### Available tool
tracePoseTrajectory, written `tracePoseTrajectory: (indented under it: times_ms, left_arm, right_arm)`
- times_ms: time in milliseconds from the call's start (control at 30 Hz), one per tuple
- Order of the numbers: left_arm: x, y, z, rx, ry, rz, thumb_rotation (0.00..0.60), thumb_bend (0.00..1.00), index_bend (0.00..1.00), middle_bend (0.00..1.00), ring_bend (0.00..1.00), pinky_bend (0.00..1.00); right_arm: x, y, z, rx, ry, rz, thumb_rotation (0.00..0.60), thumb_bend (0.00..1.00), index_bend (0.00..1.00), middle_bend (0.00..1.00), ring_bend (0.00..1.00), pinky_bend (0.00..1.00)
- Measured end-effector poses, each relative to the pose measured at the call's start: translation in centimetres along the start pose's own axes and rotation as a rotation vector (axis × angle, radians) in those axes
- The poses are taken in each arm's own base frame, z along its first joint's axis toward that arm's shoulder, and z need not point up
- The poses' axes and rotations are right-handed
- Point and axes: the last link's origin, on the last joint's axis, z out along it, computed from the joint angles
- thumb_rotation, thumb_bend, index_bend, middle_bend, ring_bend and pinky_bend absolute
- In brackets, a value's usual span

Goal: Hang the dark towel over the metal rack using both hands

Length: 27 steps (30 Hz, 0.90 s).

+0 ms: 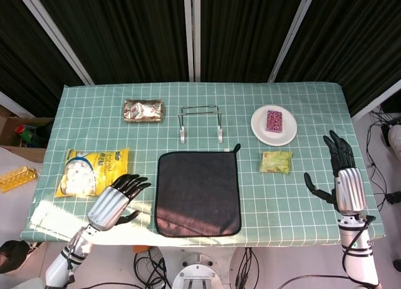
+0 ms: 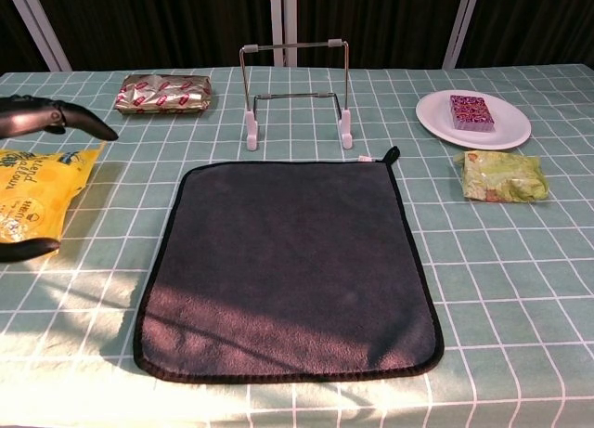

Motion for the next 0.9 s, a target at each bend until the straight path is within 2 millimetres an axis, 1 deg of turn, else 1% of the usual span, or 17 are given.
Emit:
tracePoseTrajectory:
  times_ms: [100,267,367,433,633,900]
  left_arm:
    - [-1.3,0.2,-1.0,-0.002,-0.039,-0.051,0.6,0.22,0.22,0.19,0.16,0.21]
    - [-4.1,0.3,-2.7,-0.005,-0.104,-0.071,0.6,0.23,0.21,0.18,0.16,0.21]
    - [-5.7,0.9,-3.6,-0.017,-0.133,-0.119,0.6,0.23,0.21,0.18,0.16,0.21]
    - [-6.3,1.3,-3.9,-0.028,-0.138,-0.134,0.6,0.23,0.21,0.18,0.16,0.21]
    - [-7.4,2.3,-3.4,-0.054,-0.136,-0.173,0.6,0.23,0.21,0.18,0.16,0.21]
    - [-9.0,3.3,-1.5,-0.088,-0.167,-0.221,0.6,0.23,0.22,0.18,0.16,0.21]
  right_arm:
    - [0.3,-0.3,-0.2,-0.009,-0.016,0.011,0.6,0.33,0.0,0.0,0.0,0.0]
    - [0.5,-0.6,-0.5,-0.018,-0.026,0.006,0.6,0.33,0.0,0.0,0.0,0.0]
    - [0.6,-0.8,-0.8,-0.014,-0.026,-0.004,0.6,0.33,0.0,0.0,0.0,0.0]
    - [0.7,-0.9,-1.0,-0.015,-0.023,-0.008,0.6,0.33,0.0,0.0,0.0,0.0]
    - [0.5,-0.6,-1.3,-0.028,-0.027,-0.004,0.6,0.33,0.0,0.0,0.0,0.0]
    - [0.5,0.1,-1.4,-0.041,-0.027,-0.01,0.6,0.33,0.0,0.0,0.0,0.0]
